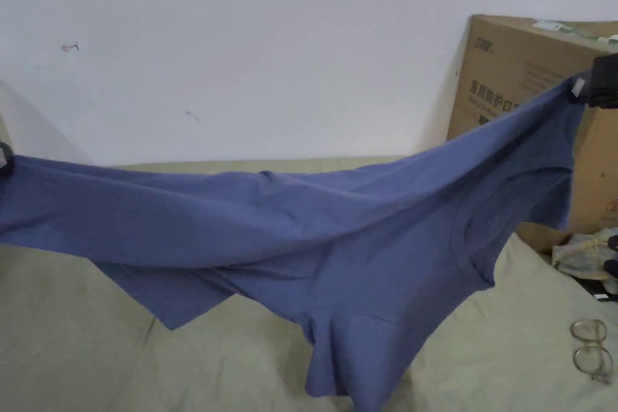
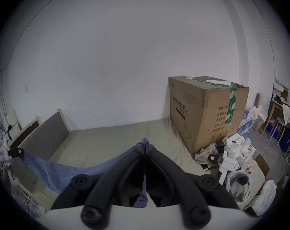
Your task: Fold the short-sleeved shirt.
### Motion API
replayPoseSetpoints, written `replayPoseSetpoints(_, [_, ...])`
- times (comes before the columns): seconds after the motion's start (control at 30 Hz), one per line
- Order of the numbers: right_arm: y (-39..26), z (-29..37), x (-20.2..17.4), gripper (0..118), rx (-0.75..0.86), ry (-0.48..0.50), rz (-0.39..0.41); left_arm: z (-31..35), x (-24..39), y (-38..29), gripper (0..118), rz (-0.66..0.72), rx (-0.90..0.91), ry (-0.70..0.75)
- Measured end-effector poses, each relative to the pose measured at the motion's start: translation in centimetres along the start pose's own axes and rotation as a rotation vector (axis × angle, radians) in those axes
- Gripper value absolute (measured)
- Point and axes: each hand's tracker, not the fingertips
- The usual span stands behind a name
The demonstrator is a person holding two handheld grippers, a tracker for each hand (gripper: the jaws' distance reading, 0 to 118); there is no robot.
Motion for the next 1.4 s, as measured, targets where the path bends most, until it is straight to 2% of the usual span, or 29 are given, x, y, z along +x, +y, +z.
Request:
replayPoseSetpoints(0.37, [7.5, -11.7, -2.8, 2, 0.055, -0.084, 0.034, -12.7, 0.9, 9.9, 1, -0.035, 0.043, 0.062])
replayPoseSetpoints(0.6, [6.7, -18.7, -2.2, 2, 0.048, -0.102, 0.022, -19.3, 2.3, 10.1, 1, -0.058, 0.059, 0.091])
replayPoseSetpoints(0.73, [1.8, -20.8, -0.5, 2, -0.044, -0.094, 0.012, -21.5, 1.8, 5.6, 1, -0.062, -0.047, 0.07])
replayPoseSetpoints(0.9, [-7.8, -20.8, 2.4, 2, -0.231, -0.06, -0.01, -22.4, -0.3, -4.8, 1, -0.052, -0.263, 0.036])
replayPoseSetpoints(1.0, [-14.6, -20.3, 4.0, 2, -0.377, -0.075, 0.045, -20.7, -0.9, -12.8, 1, -0.007, -0.407, 0.006])
replayPoseSetpoints(1.13, [-23.3, -19.5, 6.5, 2, -0.584, -0.129, 0.07, -18.2, -1.9, -22.2, 1, -0.004, -0.597, -0.013])
replayPoseSetpoints(1.23, [-28.0, -19.1, 8.0, 2, -0.69, -0.177, 0.101, -16.6, -2.5, -25.9, 1, 0.067, -0.664, -0.04])
replayPoseSetpoints(1.4, [-31.9, -19.1, 9.4, 2, -0.78, -0.193, 0.042, -15.9, -2.1, -27.0, 1, 0.064, -0.675, -0.045])
